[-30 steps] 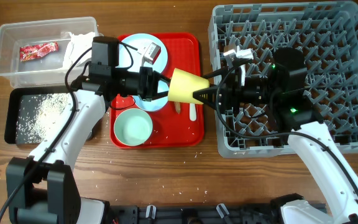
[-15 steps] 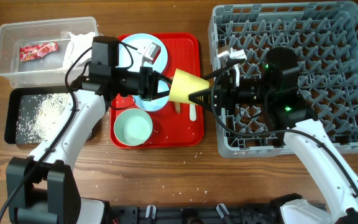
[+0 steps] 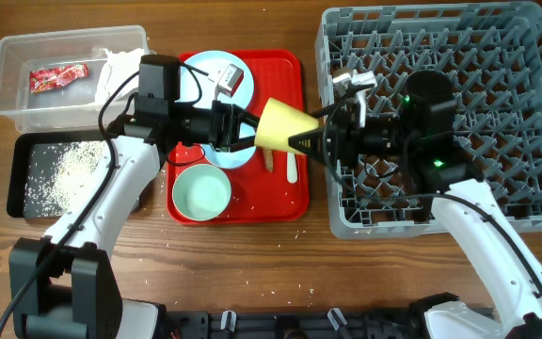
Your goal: Sort waste into correct bins and load items into the dishwasher rack
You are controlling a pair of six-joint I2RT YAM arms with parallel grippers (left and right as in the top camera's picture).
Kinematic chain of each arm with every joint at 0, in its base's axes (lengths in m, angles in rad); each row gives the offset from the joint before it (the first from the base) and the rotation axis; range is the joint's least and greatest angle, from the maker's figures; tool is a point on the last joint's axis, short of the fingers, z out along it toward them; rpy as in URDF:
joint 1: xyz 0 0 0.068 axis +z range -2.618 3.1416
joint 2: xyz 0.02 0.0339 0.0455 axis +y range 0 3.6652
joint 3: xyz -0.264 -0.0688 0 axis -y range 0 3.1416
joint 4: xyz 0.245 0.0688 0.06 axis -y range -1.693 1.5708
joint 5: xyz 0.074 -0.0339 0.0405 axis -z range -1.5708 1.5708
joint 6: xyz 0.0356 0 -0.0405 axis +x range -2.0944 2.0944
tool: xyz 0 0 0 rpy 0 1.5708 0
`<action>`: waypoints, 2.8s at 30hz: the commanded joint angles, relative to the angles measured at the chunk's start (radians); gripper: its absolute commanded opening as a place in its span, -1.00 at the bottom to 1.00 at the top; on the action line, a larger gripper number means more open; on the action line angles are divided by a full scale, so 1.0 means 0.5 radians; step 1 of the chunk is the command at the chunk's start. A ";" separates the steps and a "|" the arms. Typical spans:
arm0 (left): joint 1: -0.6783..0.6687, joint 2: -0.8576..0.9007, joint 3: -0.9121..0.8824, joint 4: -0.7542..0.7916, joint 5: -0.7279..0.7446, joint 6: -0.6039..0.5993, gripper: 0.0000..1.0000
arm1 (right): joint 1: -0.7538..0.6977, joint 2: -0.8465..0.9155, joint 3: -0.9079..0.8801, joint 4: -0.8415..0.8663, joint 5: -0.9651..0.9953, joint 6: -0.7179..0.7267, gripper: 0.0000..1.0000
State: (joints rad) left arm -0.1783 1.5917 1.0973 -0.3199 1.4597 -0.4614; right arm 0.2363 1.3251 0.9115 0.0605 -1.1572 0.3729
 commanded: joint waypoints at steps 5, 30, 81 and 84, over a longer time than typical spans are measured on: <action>0.000 -0.004 0.026 -0.017 -0.478 0.024 -0.32 | -0.162 0.005 0.050 -0.259 0.524 0.199 -0.39; -0.021 -0.004 0.026 -0.559 -2.029 0.183 -0.28 | 0.045 0.203 0.517 -2.583 2.145 0.057 -0.41; 0.340 -0.156 0.661 -1.360 -2.998 0.461 0.99 | 0.813 1.427 0.995 -1.113 2.013 0.533 -0.20; 0.340 -0.156 0.661 -1.360 -2.998 0.461 1.00 | 0.832 1.460 0.990 -1.034 2.000 0.531 -0.41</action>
State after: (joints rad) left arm -0.0120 1.5257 1.4139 -0.9997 -0.0261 -0.2401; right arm 0.6365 2.0377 1.3960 -0.4801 -0.1600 0.6312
